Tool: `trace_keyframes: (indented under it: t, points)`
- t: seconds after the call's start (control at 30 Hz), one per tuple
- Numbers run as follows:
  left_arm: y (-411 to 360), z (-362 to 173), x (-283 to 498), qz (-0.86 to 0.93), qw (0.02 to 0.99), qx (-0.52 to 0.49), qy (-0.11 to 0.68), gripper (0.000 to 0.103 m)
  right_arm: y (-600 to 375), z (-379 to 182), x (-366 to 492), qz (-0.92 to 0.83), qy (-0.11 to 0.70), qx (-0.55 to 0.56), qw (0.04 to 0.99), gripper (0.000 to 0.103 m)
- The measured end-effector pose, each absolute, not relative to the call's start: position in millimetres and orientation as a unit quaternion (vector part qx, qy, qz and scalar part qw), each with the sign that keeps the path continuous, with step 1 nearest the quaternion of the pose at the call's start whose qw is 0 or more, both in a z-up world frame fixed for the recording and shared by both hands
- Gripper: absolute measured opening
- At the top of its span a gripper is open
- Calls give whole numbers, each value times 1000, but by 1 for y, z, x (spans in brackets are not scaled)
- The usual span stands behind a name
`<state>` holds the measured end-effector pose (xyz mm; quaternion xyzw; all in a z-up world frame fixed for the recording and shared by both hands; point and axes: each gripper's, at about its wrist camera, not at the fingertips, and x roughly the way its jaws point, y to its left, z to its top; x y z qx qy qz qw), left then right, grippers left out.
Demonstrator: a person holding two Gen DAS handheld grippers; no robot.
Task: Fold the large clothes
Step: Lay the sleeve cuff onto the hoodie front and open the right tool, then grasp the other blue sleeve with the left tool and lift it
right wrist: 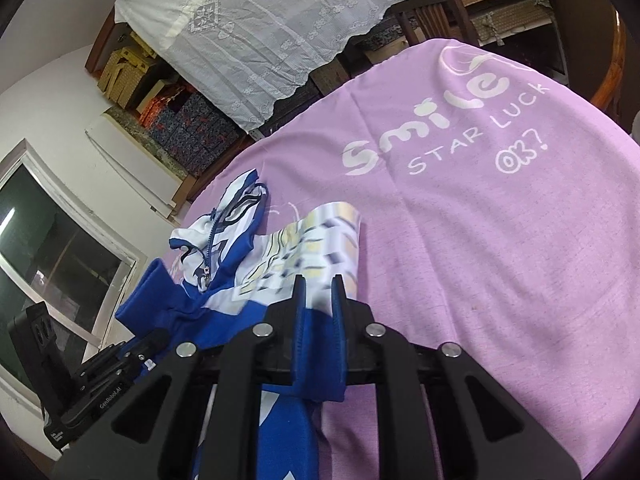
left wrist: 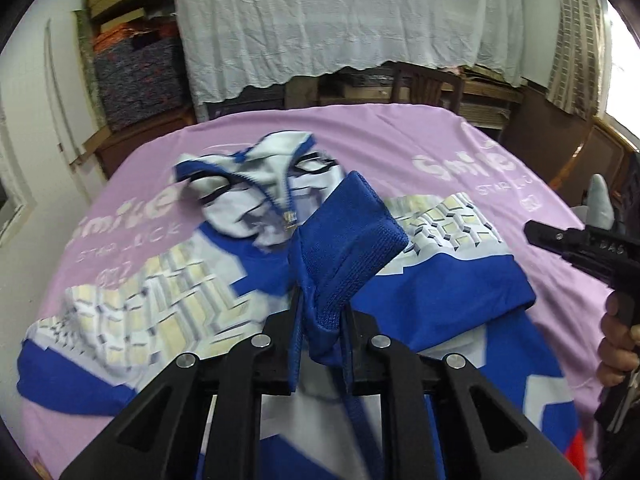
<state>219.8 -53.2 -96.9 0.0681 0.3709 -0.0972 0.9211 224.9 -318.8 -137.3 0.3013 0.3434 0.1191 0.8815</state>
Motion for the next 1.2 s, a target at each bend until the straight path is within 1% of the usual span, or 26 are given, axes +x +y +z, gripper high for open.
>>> trace_keyframes:
  t: [0.1, 0.17, 0.23, 0.27, 0.37, 0.47, 0.5, 0.57, 0.6, 0.7, 0.73, 0.77, 0.8, 0.83, 0.87, 0.97, 1.0, 1.07, 1.1, 1.2]
  points:
    - [-34, -102, 216, -79, 921, 66, 376, 16, -304, -136, 225, 139, 349, 277, 884, 13]
    - [-26, -108, 217, -71, 916, 68, 388, 22, -294, -136, 225, 151, 356, 259, 885, 13]
    - [-18, -115, 217, -57, 911, 64, 404, 47, -281, -140, 228, 162, 373, 231, 884, 13]
    - [-15, -117, 216, -51, 911, 61, 405, 50, -276, -143, 230, 160, 385, 219, 882, 13]
    - [8, -115, 217, -37, 910, 28, 411, 50, -268, -157, 236, 137, 422, 189, 876, 12]
    - [47, -111, 219, -13, 909, -32, 416, 54, -273, -161, 239, 126, 430, 190, 873, 7]
    - [55, -110, 219, -6, 908, -43, 418, 54, -275, -162, 239, 125, 432, 195, 872, 6]
    - [73, -110, 219, 10, 903, -65, 424, 54, -277, -163, 239, 118, 433, 197, 871, 1]
    - [78, -109, 220, 13, 902, -69, 425, 54, -278, -163, 239, 117, 434, 198, 871, 0]
    - [72, -102, 218, 0, 907, -58, 417, 54, -278, -163, 239, 111, 432, 198, 873, 0]
    - [68, -99, 217, -8, 909, -53, 413, 54, -280, -160, 238, 106, 425, 196, 877, 1]
    - [60, -96, 216, -19, 912, -46, 408, 54, -281, -155, 235, 109, 409, 196, 884, 7]
    - [49, -94, 217, -32, 913, -32, 404, 55, -280, -151, 232, 116, 397, 197, 889, 7]
    - [40, -95, 218, -39, 912, -18, 407, 60, -279, -147, 230, 126, 388, 200, 891, 7]
    - [33, -99, 222, -43, 910, -6, 412, 62, -276, -144, 229, 139, 380, 200, 892, 7]
    - [16, -124, 240, -20, 895, 39, 445, 62, -269, -147, 231, 143, 390, 187, 890, 7]
    - [16, -131, 244, -21, 890, 38, 454, 65, -267, -151, 234, 139, 403, 184, 886, 7]
    - [22, -135, 248, -29, 887, 23, 461, 67, -267, -160, 238, 131, 424, 185, 877, 6]
    - [27, -133, 248, -28, 886, 11, 462, 67, -268, -160, 238, 130, 422, 187, 878, 5]
    - [49, -116, 237, -4, 897, -23, 442, 66, -273, -161, 238, 138, 423, 208, 871, 7]
